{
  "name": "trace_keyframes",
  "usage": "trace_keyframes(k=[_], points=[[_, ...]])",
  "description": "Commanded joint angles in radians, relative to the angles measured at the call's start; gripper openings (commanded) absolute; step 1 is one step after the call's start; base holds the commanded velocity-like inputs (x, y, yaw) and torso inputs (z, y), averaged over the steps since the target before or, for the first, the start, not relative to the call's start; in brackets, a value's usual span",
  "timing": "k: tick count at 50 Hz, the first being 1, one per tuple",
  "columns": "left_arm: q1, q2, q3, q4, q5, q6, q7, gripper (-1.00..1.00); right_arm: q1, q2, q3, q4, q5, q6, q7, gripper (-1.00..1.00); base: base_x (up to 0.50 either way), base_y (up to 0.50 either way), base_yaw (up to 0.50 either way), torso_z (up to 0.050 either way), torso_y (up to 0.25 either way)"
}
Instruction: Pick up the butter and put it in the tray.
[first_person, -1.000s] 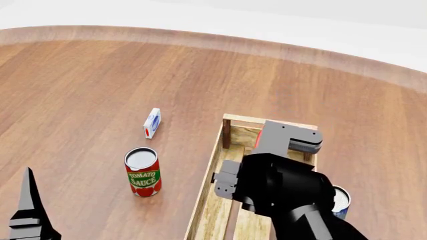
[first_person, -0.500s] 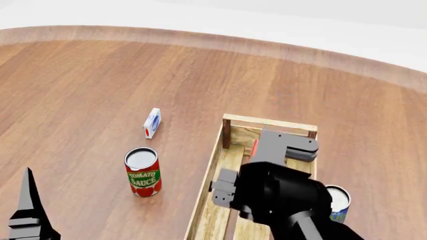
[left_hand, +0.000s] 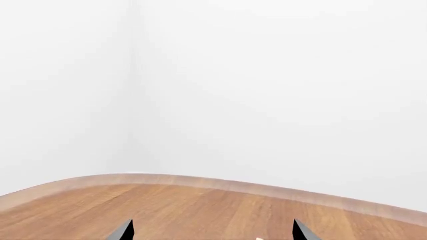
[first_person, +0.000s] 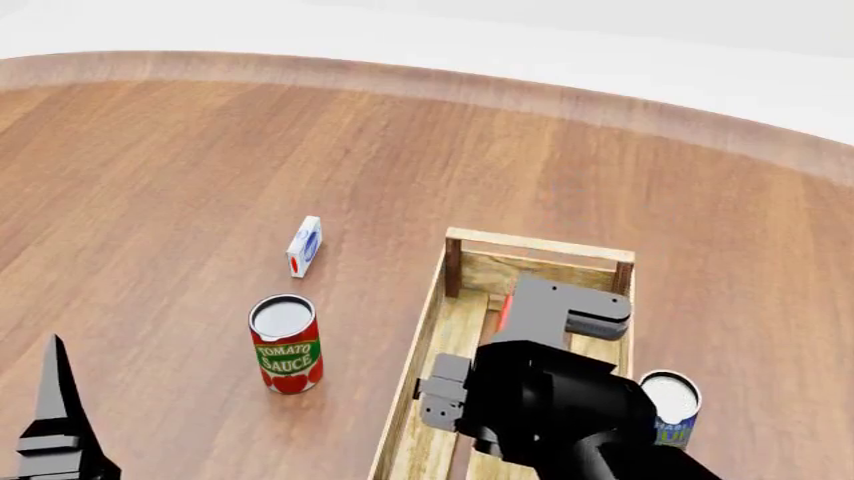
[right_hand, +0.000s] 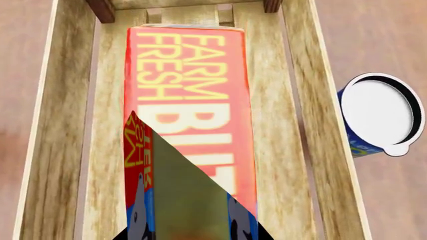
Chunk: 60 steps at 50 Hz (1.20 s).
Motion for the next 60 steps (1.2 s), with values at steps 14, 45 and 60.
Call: trace_keyframes(k=[14, 45, 60], points=[[0.0, 0.016, -0.023, 0.012, -0.015, -0.004, 0.034, 1.0, 0.022, -0.023, -0.248, 0.0, 0.201, -0.072, -0.068, 1.0, 0.0, 0.0, 0.0, 0.0, 0.001], [0.001, 0.013, -0.016, 0.012, -0.016, 0.004, 0.031, 1.0, 0.133, 0.045, -0.343, -0.163, 0.29, -0.092, -0.041, 1.0, 0.0, 0.0, 0.0, 0.0, 0.0], [0.004, 0.004, -0.018, 0.038, -0.021, -0.005, 0.022, 1.0, 0.202, 0.416, -0.266, -1.027, 0.186, -0.304, 0.312, 1.0, 0.0, 0.0, 0.0, 0.0, 0.0]])
